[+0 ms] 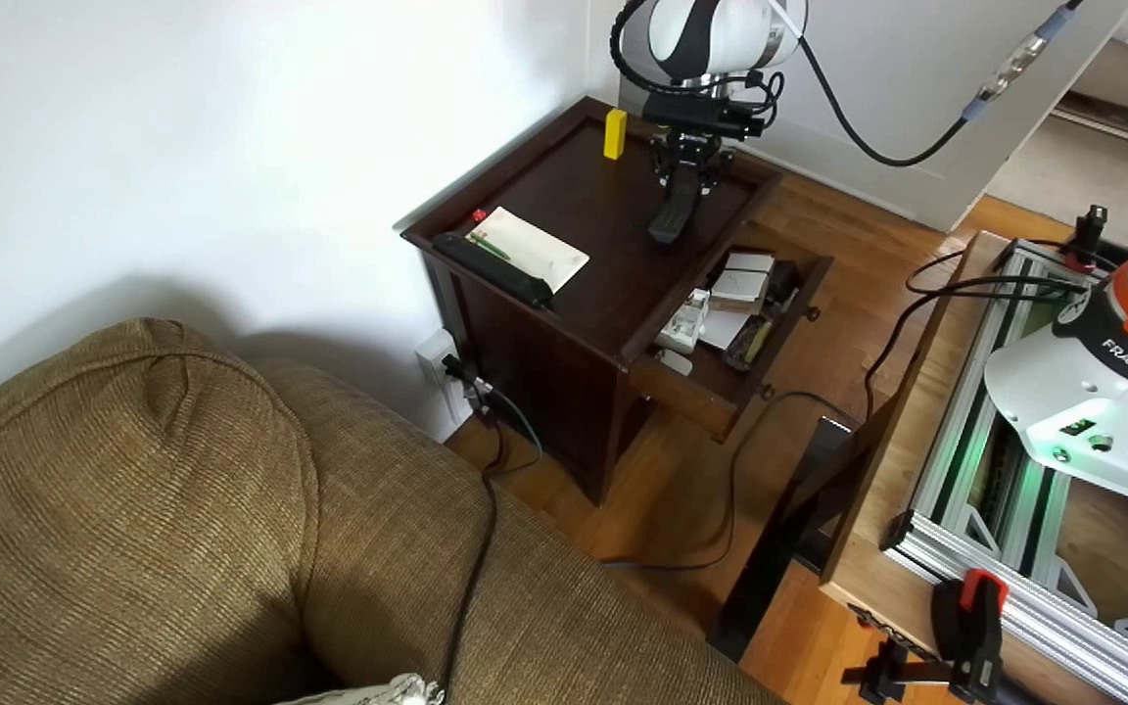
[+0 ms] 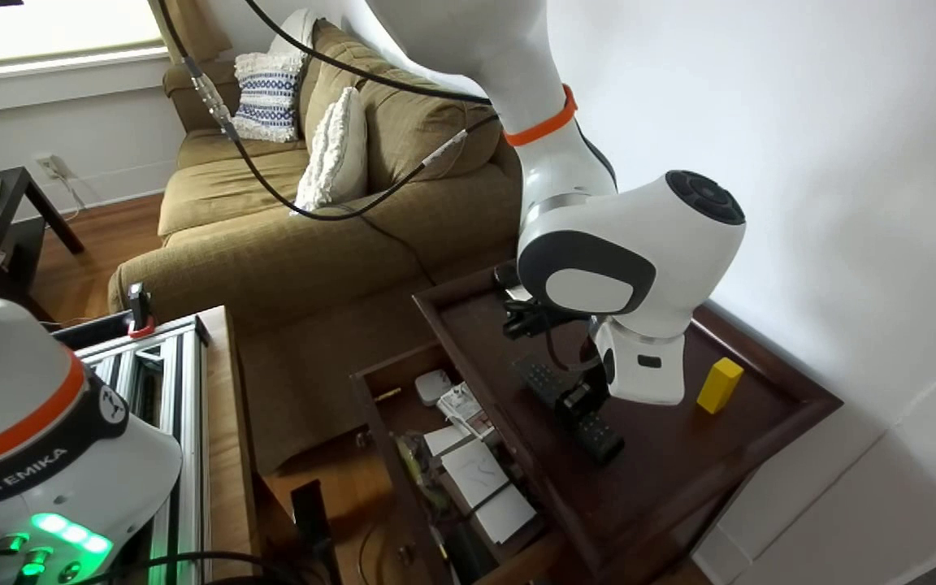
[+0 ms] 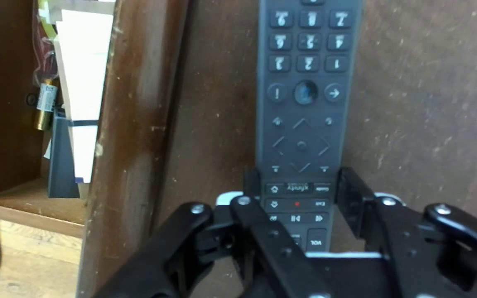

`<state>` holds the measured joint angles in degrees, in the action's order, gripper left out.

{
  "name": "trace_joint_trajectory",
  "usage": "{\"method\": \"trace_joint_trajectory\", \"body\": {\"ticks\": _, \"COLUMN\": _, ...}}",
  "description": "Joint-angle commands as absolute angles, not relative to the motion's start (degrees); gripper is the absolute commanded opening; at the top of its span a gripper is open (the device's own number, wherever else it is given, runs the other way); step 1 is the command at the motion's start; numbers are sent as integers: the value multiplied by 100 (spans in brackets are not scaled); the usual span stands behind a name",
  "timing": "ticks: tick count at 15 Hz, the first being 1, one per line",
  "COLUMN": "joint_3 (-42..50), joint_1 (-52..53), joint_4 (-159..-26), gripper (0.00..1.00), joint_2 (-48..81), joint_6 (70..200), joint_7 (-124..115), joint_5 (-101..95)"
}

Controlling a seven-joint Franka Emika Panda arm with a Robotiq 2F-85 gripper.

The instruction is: Move the black remote control to the right

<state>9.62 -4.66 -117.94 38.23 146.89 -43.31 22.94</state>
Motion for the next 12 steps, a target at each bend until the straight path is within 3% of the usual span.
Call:
{"method": "trace_joint_trajectory", "body": {"ticks": 1, "joint_3": 972, "joint_1": -532, "joint_4": -12076, "gripper": 25, "joint_2": 3802, "joint_6": 15082, "joint_7": -4699, "joint_5": 2565}}
{"method": "trace_joint_trajectory", "body": {"ticks": 6, "joint_3": 882, "joint_1": -669, "joint_4": -12216, "gripper": 25, "joint_2": 3761, "joint_6": 15267, "joint_7": -4853, "joint_5": 2766}}
{"method": "trace_joint_trajectory", "body": {"ticks": 7, "joint_3": 809, "joint_1": -734, "joint_4": -12234, "gripper": 75, "joint_2": 3728, "joint_6": 15259, "joint_7": -4753, "joint_5": 2824}}
{"method": "trace_joint_trajectory", "body": {"ticks": 8, "joint_3": 804, "joint_1": -720, "joint_4": -12289, "gripper": 76, "joint_2": 3682, "joint_6": 15301, "joint_7": -4709, "joint_5": 2814}}
{"method": "trace_joint_trajectory", "body": {"ticks": 11, "joint_3": 865, "joint_1": -531, "joint_4": -12801, "gripper": 98, "joint_2": 3355, "joint_6": 15978, "joint_7": -4581, "joint_5": 2661}}
{"method": "trace_joint_trajectory", "body": {"ticks": 12, "joint_3": 870, "joint_1": -466, "joint_4": -12990, "gripper": 100, "joint_2": 3249, "joint_6": 16317, "joint_7": -4467, "joint_5": 2598}}
